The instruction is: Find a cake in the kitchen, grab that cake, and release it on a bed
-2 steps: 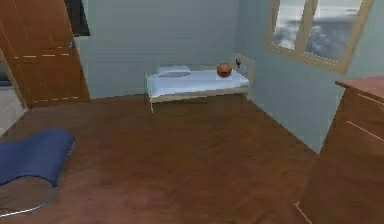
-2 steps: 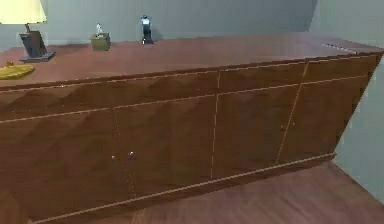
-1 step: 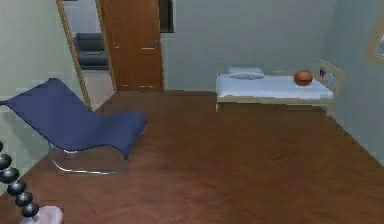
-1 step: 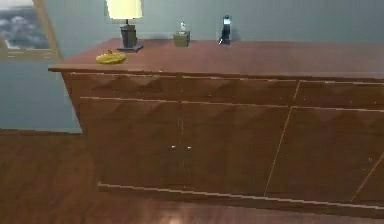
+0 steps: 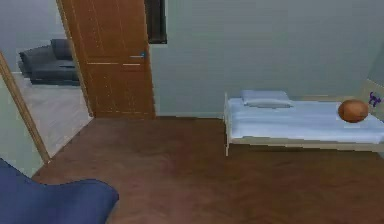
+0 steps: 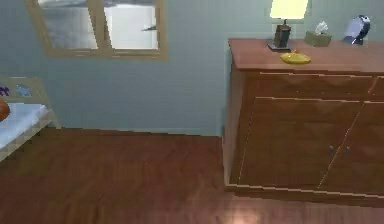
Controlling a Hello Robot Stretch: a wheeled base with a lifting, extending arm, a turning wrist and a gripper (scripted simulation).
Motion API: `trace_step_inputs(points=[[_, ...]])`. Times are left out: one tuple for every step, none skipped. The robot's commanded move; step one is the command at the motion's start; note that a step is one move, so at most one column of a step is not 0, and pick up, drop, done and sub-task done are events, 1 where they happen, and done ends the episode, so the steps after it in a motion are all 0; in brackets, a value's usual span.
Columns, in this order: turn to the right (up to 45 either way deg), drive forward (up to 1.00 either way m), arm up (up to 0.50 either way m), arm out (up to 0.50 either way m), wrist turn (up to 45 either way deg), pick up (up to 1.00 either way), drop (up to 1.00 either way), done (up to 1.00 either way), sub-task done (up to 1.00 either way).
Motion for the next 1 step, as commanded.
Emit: trace_step_inputs(points=[[0.0,1.00,0.00,0.00,0.0,0.00,0.00,0.00,0.00]])
